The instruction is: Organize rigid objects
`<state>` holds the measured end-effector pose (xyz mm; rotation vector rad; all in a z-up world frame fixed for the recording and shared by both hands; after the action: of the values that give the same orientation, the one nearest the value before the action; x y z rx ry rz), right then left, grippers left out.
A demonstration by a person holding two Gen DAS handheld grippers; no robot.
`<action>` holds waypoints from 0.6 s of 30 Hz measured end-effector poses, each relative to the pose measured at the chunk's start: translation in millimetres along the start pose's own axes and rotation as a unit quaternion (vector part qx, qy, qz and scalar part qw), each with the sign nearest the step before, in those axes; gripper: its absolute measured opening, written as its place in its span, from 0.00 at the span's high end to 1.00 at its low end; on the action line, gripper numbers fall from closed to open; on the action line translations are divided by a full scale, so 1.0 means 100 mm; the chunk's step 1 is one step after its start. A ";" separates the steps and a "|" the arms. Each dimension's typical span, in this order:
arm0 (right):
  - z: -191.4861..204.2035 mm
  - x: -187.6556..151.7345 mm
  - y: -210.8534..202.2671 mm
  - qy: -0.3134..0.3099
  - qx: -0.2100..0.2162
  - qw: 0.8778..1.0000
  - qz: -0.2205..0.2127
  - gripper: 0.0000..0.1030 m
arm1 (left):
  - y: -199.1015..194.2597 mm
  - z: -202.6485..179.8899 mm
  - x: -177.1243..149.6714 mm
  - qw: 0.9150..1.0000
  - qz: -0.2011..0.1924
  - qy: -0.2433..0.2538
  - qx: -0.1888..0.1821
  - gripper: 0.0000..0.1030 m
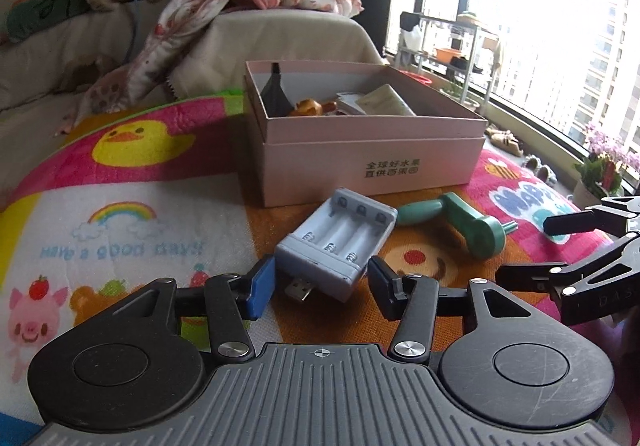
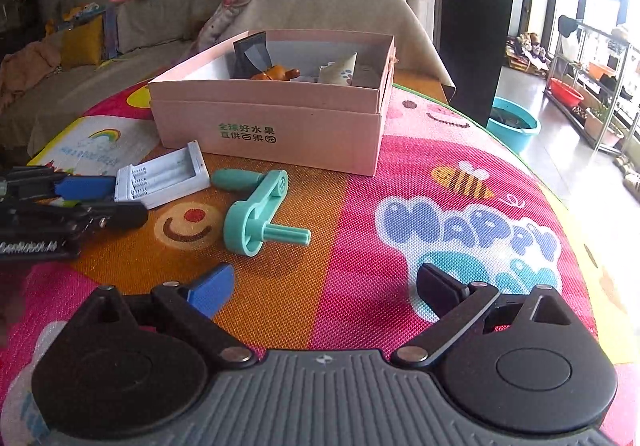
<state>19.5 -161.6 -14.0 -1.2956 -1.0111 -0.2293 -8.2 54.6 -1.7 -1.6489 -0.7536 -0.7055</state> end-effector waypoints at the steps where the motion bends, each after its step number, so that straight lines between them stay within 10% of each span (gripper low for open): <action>1: 0.00 0.00 0.00 0.000 0.000 1.000 0.000 0.05 | -0.02 0.00 0.00 1.000 -0.001 0.009 -0.001 0.47; 10: 0.00 0.00 0.00 -0.001 0.000 1.000 0.001 0.04 | 0.10 0.04 0.33 0.994 -0.006 0.097 -0.049 0.46; 18: -0.01 0.00 0.00 -0.001 0.000 1.000 0.001 0.04 | 0.23 0.16 0.27 0.989 0.062 0.018 -0.129 0.47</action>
<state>19.7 -162.1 -13.5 -1.2960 -1.0111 -0.2272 27.5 69.3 2.2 -1.8952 -0.5439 -0.7661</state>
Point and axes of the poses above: each gripper's, at about its wrist camera, not at the fingertips, and y roughly the way its jaws point, z to its left, x to its top, the point moved 2 cm from there along y, roughly the way its jaws point, and after that the axes turned 8 degrees about -y, right-handed, at the moved point
